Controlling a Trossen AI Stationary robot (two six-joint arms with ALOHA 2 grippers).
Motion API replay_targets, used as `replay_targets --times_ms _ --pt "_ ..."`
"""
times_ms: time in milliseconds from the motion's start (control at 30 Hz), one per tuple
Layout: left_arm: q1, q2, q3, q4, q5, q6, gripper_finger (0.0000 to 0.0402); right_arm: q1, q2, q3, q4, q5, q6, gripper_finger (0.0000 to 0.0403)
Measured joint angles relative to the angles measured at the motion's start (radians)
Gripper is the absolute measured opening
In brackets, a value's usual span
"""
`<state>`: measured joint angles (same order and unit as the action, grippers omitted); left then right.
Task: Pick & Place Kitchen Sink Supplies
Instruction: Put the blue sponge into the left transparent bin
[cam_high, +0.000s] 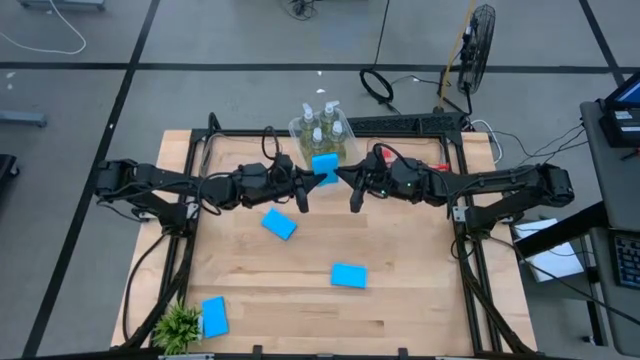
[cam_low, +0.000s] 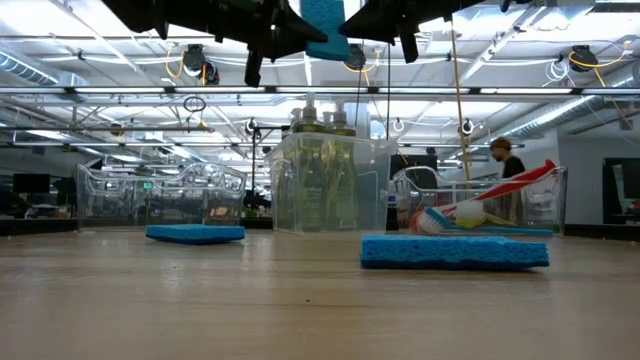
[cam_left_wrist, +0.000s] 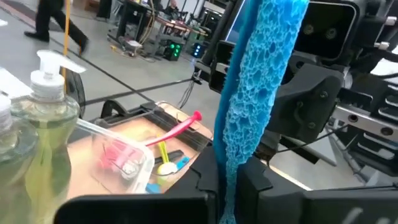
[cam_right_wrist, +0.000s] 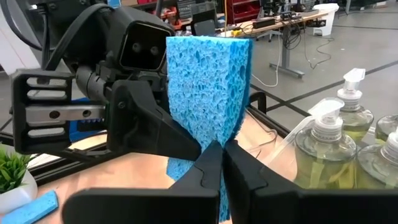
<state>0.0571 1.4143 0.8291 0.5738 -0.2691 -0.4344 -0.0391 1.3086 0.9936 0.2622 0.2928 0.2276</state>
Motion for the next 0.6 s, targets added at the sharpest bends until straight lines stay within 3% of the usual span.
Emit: replay_targets --times_ms 233,600 --pt "0.002 0.0 0.0 -0.008 0.007 -0.028 0.0008 0.0 -0.001 0.0 -0.023 -0.006 -0.004 0.0008" --pt "-0.015 -0.146 0.001 -0.188 -0.089 -0.021 0.0008 -0.004 -0.054 0.0 -0.219 -0.023 -0.012 0.0083"
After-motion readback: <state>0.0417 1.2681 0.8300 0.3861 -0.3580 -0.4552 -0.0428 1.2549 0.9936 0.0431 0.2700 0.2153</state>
